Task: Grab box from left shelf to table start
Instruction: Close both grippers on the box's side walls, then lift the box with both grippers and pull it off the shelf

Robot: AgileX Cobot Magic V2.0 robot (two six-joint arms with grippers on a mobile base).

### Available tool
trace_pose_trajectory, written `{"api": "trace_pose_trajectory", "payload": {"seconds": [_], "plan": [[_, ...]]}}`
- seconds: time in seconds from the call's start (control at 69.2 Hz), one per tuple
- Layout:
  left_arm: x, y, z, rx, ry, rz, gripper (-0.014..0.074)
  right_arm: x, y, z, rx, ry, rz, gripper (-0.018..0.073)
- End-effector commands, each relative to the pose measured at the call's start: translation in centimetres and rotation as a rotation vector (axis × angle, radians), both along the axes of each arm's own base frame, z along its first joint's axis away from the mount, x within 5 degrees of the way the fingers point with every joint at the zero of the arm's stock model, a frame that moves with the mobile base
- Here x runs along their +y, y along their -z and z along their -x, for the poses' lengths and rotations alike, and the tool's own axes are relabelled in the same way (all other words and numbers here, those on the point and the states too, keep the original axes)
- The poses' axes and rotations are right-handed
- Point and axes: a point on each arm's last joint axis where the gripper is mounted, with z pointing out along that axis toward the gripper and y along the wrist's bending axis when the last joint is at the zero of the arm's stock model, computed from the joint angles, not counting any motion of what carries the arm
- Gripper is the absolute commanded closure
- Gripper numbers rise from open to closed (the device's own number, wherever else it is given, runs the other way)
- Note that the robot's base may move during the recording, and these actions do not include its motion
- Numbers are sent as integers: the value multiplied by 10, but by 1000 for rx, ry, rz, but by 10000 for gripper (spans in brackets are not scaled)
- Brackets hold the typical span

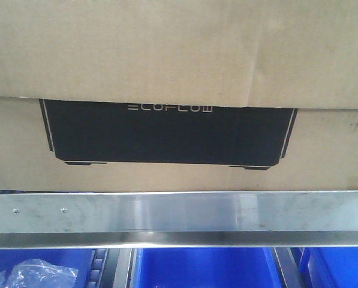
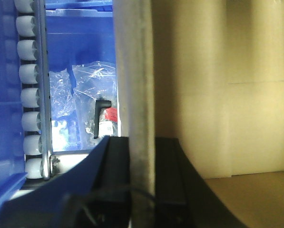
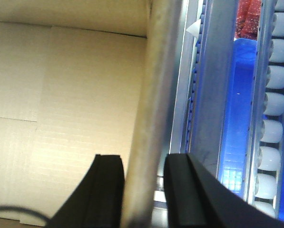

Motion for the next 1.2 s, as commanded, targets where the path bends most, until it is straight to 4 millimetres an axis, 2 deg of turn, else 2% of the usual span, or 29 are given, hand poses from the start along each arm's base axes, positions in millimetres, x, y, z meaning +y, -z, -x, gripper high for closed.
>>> {"api": "trace_pose_trajectory", "payload": {"seconds": [0.0, 0.101, 0.217, 0.274, 0.376, 0.477, 0.578, 0.737, 0.852, 1.026, 1.184], "plan": [[3, -31, 15, -130, -17, 46, 688, -4, -29, 10, -130, 18, 23, 498], [3, -49, 35, -203, -9, 63, 688, -4, -51, 30, -190, 17, 20, 498], [2, -68, 63, -278, 27, 71, 688, -1, -80, 65, -268, 10, -19, 498], [3, -75, 76, -302, 38, 81, 688, 1, -89, 82, -293, 4, -40, 498], [7, -78, 99, -321, 47, 96, 688, 3, -95, 111, -315, -6, -68, 498], [13, -70, 116, -330, 46, 101, 688, 3, -86, 135, -313, -6, -69, 498], [22, -58, 142, -368, 33, 127, 688, 3, -68, 166, -307, -5, -69, 498], [33, -37, 176, -416, 36, 144, 688, 3, -52, 216, -391, -2, -73, 498], [43, -36, 206, -498, 37, 170, 688, 3, -53, 248, -504, -1, -81, 498], [59, -46, 252, -659, 39, 220, 688, 4, -63, 295, -675, -9, -96, 498], [70, -50, 285, -775, 41, 258, 688, 6, -66, 325, -782, -23, -126, 499]]}}
